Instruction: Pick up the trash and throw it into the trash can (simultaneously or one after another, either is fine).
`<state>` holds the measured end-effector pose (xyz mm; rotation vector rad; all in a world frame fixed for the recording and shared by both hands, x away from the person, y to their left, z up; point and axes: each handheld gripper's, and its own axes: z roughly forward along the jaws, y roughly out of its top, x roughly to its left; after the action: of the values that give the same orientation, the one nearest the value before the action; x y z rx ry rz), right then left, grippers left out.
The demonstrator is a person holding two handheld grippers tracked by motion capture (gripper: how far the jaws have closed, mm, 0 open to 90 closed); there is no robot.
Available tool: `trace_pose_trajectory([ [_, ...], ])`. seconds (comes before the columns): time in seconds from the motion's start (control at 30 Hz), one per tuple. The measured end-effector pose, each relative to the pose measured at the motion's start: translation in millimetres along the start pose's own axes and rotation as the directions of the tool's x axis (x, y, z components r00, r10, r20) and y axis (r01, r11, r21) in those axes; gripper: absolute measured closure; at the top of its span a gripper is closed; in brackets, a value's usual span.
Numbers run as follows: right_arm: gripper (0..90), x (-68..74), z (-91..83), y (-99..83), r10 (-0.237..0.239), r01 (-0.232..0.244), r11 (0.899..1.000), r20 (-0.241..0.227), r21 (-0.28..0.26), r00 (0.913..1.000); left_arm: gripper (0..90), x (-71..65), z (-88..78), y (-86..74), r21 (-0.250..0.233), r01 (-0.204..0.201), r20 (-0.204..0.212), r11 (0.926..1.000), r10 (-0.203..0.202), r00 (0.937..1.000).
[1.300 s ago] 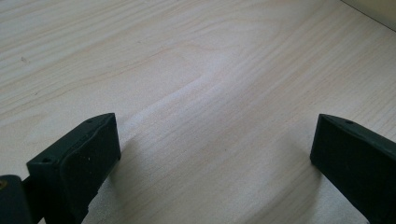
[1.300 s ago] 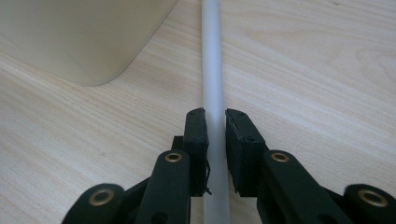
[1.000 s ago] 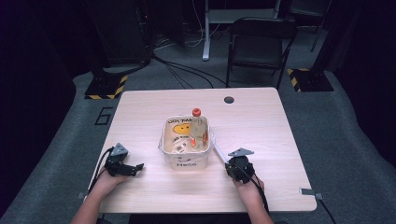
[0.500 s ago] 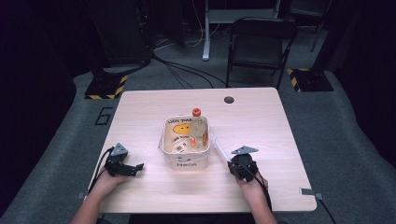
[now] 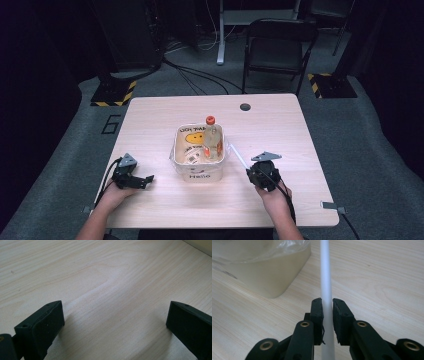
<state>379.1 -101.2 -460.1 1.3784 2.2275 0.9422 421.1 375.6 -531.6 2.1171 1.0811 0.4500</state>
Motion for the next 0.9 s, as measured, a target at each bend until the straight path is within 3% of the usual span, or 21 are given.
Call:
trace_pose_trajectory([
  [0.9,78.2,-12.0,-40.4,30.1,-0.026,0.025,0.998,-0.017,-0.054,0.9995,1.4,0.7,-0.4,0.2,0.005,-0.011,-0.001,0.9999,0.011,0.9999],
])
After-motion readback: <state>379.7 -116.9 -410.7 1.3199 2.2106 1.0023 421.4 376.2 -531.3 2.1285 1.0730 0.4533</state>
